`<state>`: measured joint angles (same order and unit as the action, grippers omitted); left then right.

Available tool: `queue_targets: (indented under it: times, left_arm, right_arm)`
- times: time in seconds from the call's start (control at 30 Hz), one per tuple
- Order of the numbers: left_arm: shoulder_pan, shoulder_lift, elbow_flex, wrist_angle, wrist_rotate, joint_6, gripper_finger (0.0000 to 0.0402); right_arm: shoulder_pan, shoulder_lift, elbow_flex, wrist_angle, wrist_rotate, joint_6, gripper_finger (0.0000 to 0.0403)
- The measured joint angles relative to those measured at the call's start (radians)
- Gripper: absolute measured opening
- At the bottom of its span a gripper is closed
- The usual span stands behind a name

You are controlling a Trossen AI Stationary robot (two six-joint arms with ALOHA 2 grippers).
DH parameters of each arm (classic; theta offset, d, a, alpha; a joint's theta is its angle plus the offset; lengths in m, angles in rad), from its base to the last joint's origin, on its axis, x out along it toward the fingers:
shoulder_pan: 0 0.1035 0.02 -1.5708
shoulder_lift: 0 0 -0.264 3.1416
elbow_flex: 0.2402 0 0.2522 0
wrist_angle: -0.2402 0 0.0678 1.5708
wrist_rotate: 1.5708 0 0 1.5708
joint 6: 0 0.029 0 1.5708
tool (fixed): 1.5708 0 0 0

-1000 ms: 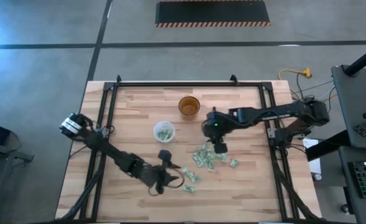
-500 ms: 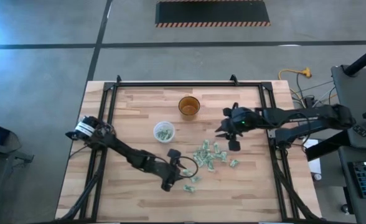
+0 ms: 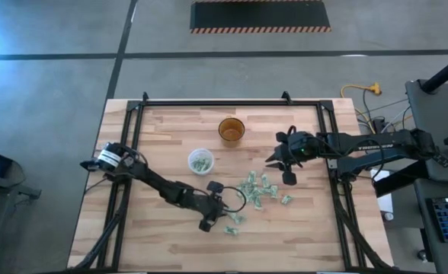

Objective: Pick and place Stevia / Truvia into bins
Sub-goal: Put the stevia packet into the transparent bin

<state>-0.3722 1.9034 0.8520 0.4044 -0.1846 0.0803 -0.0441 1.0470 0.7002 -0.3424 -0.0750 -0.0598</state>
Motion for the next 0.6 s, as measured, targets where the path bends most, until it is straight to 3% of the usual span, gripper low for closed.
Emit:
queue_targets:
  times: [0.27,0.43,0.6]
  left_arm:
    - [0.000,-0.024,-0.002,-0.017,-0.008,0.010,0.0012]
    - [-0.014,-0.078,-0.001,-0.087,-0.092,0.005,0.0007]
    - [-0.056,-0.174,-0.002,-0.218,-0.273,0.003,0.0007]
  right_arm:
    - [0.000,0.000,0.000,0.004,0.000,-0.003,0.0068]
    - [0.000,0.000,0.000,0.009,0.000,-0.003,0.0068]
    - [0.000,0.000,0.000,0.011,-0.001,-0.003,0.0068]
